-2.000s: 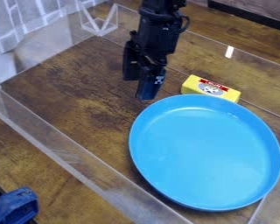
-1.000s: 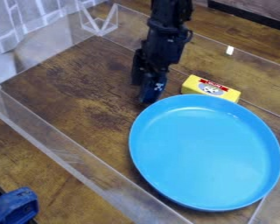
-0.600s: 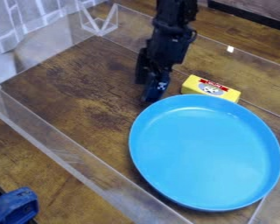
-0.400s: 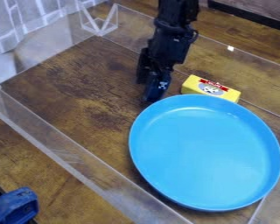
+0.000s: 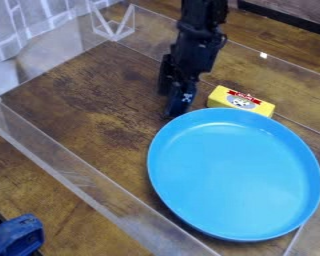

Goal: Put the yellow brick in the blue tray

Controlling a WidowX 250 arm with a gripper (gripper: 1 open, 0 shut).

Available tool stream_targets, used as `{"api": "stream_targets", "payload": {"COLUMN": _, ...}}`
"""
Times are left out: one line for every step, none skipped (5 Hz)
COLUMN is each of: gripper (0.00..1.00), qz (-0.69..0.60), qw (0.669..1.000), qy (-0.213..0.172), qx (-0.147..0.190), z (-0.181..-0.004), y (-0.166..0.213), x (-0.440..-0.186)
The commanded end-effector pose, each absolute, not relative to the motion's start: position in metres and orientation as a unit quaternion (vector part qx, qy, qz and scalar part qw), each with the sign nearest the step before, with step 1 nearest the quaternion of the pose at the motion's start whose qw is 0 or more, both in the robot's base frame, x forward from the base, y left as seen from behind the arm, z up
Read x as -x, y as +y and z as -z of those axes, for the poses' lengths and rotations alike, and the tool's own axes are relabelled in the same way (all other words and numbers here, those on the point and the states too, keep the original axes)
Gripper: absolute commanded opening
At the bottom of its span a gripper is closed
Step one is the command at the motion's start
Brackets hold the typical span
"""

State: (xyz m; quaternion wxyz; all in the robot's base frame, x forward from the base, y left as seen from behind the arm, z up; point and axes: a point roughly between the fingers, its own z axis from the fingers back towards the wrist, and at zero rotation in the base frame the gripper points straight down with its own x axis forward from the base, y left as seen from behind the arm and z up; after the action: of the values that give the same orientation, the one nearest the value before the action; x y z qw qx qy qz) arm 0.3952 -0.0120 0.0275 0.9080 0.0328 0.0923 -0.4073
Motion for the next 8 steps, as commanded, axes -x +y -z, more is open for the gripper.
{"api": "stream_targets", "payload": {"gripper": 1.0, "qz": 0.422, "qw": 0.904, "qy": 0.056, "qx": -0.044, "z": -0.044, "y": -0.023, "x": -0.406}}
{"api": "stream_targets", "payload": {"gripper": 0.0, "qz": 0.424, "qw": 0.903, "qy": 0.054, "qx": -0.044, "z": -0.04, "y": -0.023, "x": -0.407}}
{"api": "stream_targets", "payload": {"gripper": 0.0, "qz": 0.427, "qw": 0.902, "qy": 0.052, "qx": -0.045, "z": -0.035, "y": -0.022, "x": -0.408}}
{"api": "stream_targets", "payload": {"gripper": 0.0, "qz": 0.426, "qw": 0.902, "qy": 0.057, "qx": -0.042, "z": -0.037, "y": -0.023, "x": -0.406}}
{"api": "stream_targets", "payload": {"gripper": 0.0, "qz": 0.424, "qw": 0.902, "qy": 0.063, "qx": -0.039, "z": -0.04, "y": -0.026, "x": -0.404}}
{"api": "stream_targets", "payload": {"gripper": 0.0, "qz": 0.423, "qw": 0.903, "qy": 0.069, "qx": -0.036, "z": -0.043, "y": -0.028, "x": -0.402}}
{"api": "stream_targets", "payload": {"gripper": 0.0, "qz": 0.422, "qw": 0.903, "qy": 0.075, "qx": -0.033, "z": -0.046, "y": -0.029, "x": -0.4}}
{"api": "stream_targets", "payload": {"gripper": 0.0, "qz": 0.422, "qw": 0.902, "qy": 0.087, "qx": -0.032, "z": -0.052, "y": -0.031, "x": -0.397}}
